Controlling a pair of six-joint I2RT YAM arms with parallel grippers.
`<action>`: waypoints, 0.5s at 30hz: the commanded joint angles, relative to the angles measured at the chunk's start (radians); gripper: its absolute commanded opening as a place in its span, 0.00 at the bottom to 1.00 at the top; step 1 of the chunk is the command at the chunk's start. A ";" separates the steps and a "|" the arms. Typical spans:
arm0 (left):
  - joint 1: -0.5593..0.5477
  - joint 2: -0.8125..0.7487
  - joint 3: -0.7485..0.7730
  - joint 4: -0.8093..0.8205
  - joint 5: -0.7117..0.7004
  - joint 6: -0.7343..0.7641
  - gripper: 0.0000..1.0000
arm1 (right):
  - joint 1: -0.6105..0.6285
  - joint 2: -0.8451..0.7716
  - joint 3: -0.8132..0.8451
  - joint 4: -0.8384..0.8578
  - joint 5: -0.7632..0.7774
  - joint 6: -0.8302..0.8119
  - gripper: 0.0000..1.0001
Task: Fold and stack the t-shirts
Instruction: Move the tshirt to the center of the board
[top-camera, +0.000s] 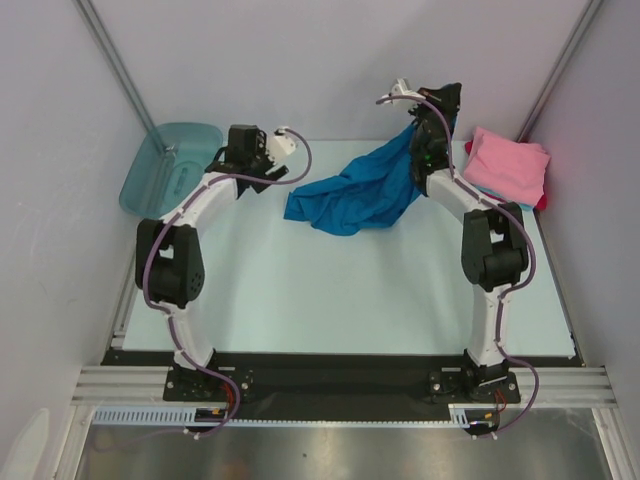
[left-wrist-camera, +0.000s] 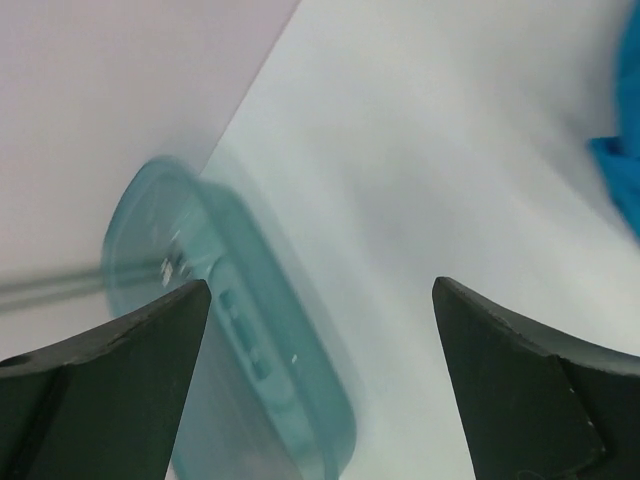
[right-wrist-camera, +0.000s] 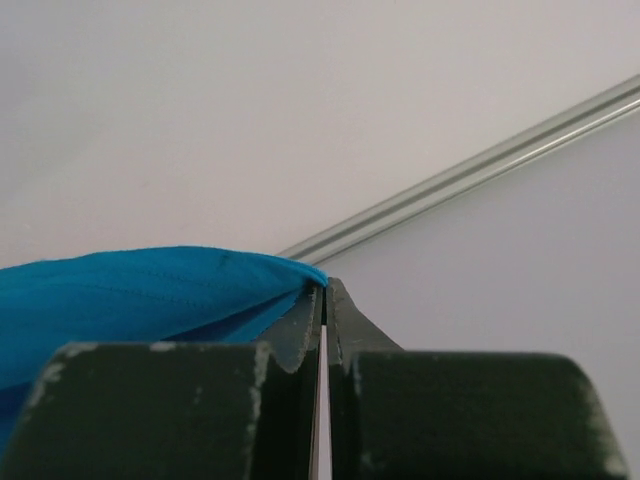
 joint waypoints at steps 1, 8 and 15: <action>-0.016 0.022 0.061 0.002 0.244 0.101 1.00 | 0.026 -0.130 -0.086 0.214 -0.128 0.026 0.00; -0.046 0.081 0.088 0.216 0.171 -0.022 1.00 | 0.056 -0.177 -0.020 0.185 -0.130 0.097 0.00; -0.059 0.174 0.158 0.078 0.405 0.020 0.99 | 0.079 -0.232 -0.172 0.103 -0.118 0.075 0.00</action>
